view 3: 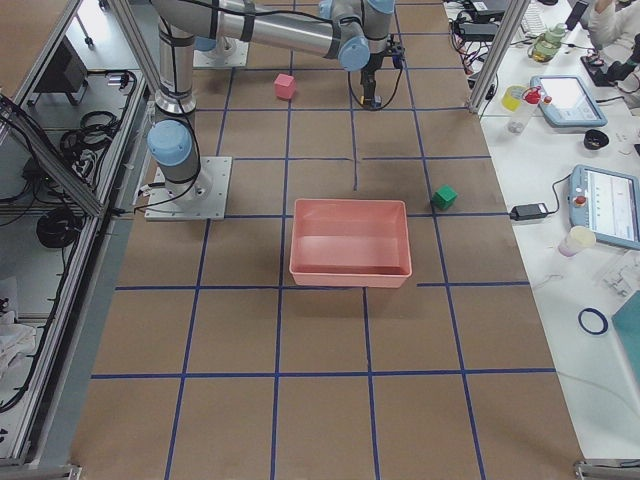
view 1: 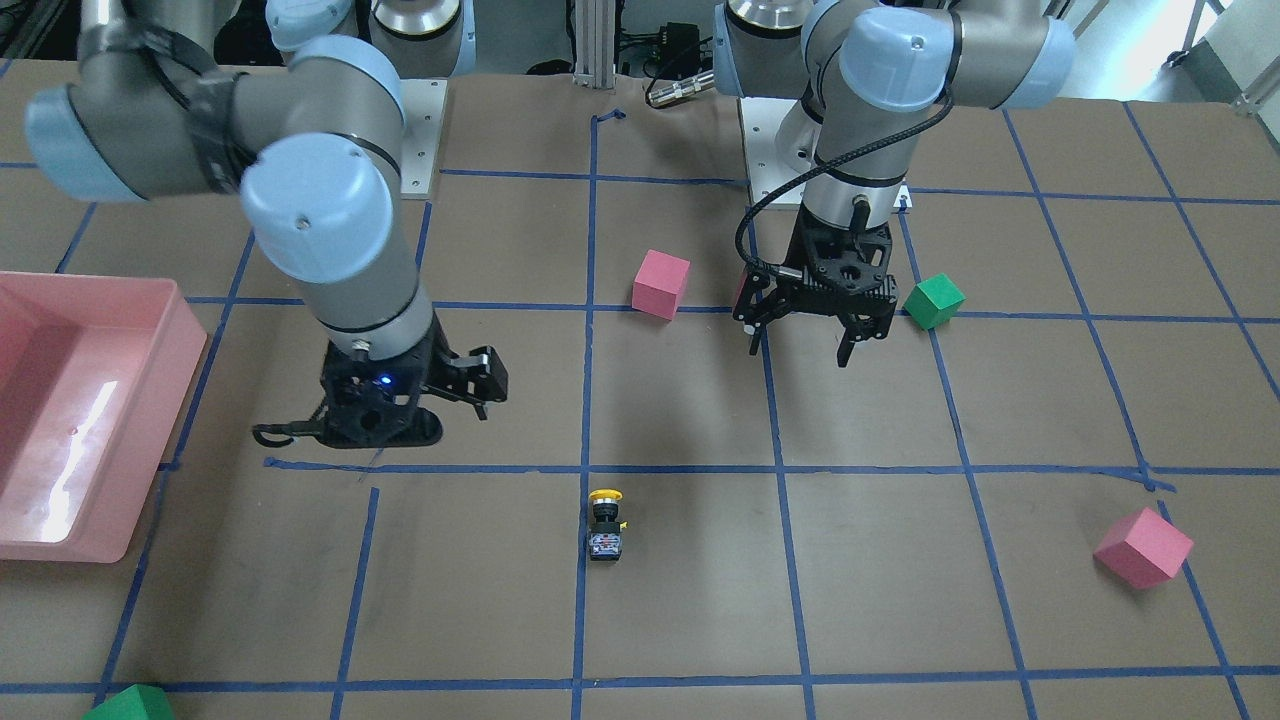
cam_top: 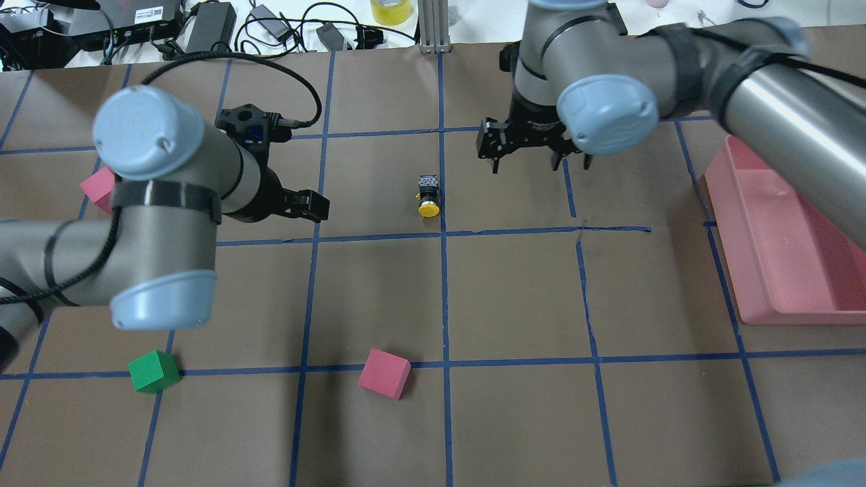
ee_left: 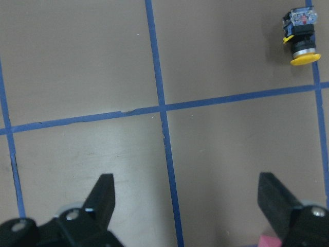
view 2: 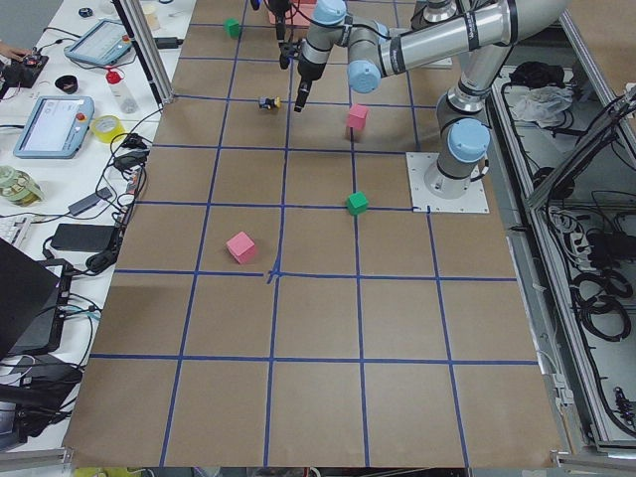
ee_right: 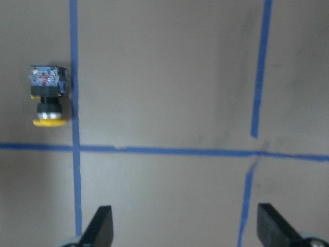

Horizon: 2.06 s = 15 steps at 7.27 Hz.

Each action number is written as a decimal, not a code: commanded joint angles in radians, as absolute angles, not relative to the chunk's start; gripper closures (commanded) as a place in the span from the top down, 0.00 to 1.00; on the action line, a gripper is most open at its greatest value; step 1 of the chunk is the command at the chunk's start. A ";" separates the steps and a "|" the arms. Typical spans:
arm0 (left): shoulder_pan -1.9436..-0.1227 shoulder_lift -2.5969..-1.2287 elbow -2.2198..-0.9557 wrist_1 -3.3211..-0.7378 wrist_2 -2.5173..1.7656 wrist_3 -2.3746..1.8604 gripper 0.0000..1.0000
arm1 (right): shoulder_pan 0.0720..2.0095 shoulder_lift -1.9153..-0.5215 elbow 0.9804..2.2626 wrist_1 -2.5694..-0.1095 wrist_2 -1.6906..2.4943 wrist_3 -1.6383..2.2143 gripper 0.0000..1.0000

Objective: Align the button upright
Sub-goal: 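Raise the right gripper away while the left gripper reaches toward the button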

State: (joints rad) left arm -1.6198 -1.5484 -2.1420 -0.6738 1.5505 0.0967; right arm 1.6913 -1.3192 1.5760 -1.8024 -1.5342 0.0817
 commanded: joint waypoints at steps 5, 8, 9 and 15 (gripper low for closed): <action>-1.673 -1.674 -2.066 -0.451 1.555 0.118 1.00 | 1.634 -1.468 1.537 -1.655 -1.575 -0.012 1.00; -1.767 -1.744 -2.080 -0.410 1.555 -0.156 1.00 | 1.632 -1.471 1.545 -1.641 -1.577 -0.014 1.00; -1.801 -1.778 -2.085 -0.381 1.555 -0.160 0.89 | 1.631 -1.471 1.539 -1.640 -1.577 -0.015 1.00; -1.887 -2.116 -2.079 0.217 1.624 -0.160 0.79 | 1.626 -1.473 1.546 -1.651 -1.577 -0.130 1.00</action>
State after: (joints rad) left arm -1.8756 -2.0507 -2.0812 0.0929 1.5888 -0.1565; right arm 1.6276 -1.4715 1.5440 -1.6516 -1.5784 -0.1131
